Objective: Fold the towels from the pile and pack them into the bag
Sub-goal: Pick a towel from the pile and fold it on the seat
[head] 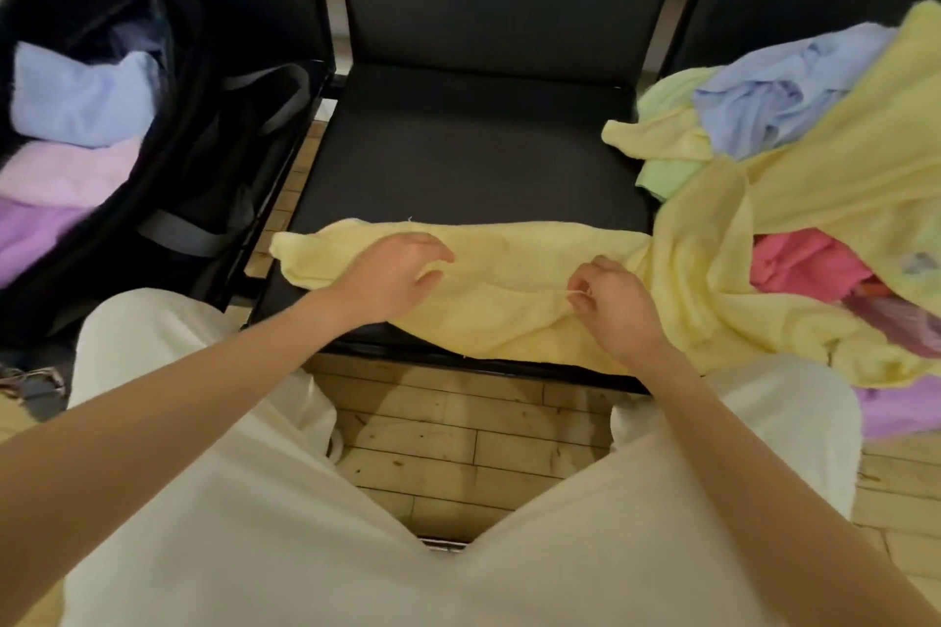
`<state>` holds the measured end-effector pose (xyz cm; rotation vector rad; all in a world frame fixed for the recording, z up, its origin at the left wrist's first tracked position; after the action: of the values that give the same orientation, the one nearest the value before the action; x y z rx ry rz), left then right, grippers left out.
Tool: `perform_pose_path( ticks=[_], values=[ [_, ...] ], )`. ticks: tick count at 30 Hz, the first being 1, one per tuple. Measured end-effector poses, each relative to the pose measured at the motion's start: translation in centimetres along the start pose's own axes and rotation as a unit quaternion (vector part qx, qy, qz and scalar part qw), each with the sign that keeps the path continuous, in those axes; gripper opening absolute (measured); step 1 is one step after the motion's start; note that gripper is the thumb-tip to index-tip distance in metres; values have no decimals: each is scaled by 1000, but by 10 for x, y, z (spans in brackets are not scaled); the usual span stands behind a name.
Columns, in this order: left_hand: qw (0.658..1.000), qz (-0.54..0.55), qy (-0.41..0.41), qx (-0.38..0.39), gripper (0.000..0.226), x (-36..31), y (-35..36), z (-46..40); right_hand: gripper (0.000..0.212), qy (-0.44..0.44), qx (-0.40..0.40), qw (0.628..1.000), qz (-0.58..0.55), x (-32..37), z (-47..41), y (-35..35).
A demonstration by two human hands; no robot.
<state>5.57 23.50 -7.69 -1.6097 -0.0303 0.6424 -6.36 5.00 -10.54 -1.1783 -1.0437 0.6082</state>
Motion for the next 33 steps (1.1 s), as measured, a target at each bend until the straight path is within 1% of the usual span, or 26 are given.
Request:
perform_pose_path(
  ticks=[2, 4, 6, 8, 10, 12, 15, 17, 19, 23, 26, 30, 31, 33],
  values=[
    [999, 31, 23, 30, 35, -29, 17, -16, 7, -3, -38, 997, -70, 0, 4, -11],
    [996, 54, 35, 62, 38, -51, 32, -31, 5, -14, -55, 992, -111, 3, 6, -19],
    [993, 74, 37, 79, 38, -65, 43, -42, 4, -22, -56, 989, -139, 6, 7, -22],
    [990, 115, 21, 77, 32, -69, 51, -51, 4, -23, -45, 987, -154, 6, 8, -20],
    [986, 153, 0, 59, 20, -67, 53, -54, 5, -21, -36, 985, -167, 4, 9, -16],
    [988, 152, -10, 25, 13, -64, 47, -55, 13, -28, -39, 982, -184, 3, 10, -16],
    [986, 167, 0, -26, 19, -64, 28, -51, 39, -41, -46, 986, -153, 4, 8, -15],
    [984, 176, 0, -42, 22, -65, 16, -45, 44, -26, -18, 991, -132, 4, 7, -10],
    [982, 177, -4, -63, 25, -61, 4, -39, 39, -11, 16, 992, -123, 4, 7, -4],
    [979, 182, -27, -83, 28, -51, -13, -24, 31, -14, 20, 995, -99, 4, 6, 0],
    [986, 148, -41, -64, 19, -49, -19, -15, 17, -14, -14, 993, -114, 6, 6, -7],
    [989, 140, -52, 8, 15, -47, -7, -7, 11, -37, -103, 977, -185, 12, 13, -29],
    [992, 120, -44, 22, 15, -49, -5, -7, 10, -42, -112, 974, -194, 14, 14, -32],
    [999, 19, -27, 29, 17, -53, -7, -6, 8, -49, -116, 974, -190, 17, 18, -31]
  ],
)
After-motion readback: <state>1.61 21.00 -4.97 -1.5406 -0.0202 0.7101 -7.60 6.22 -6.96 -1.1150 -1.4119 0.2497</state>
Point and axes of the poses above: each hand's wrist, its own z-axis away from the middle knuckle, its own y-axis out of the palm, x = y × z, the point moved 9 cm from there along -z, towards the middle knuckle, and after that the axes turned 7 degrees about y, right-handed, at the moved point
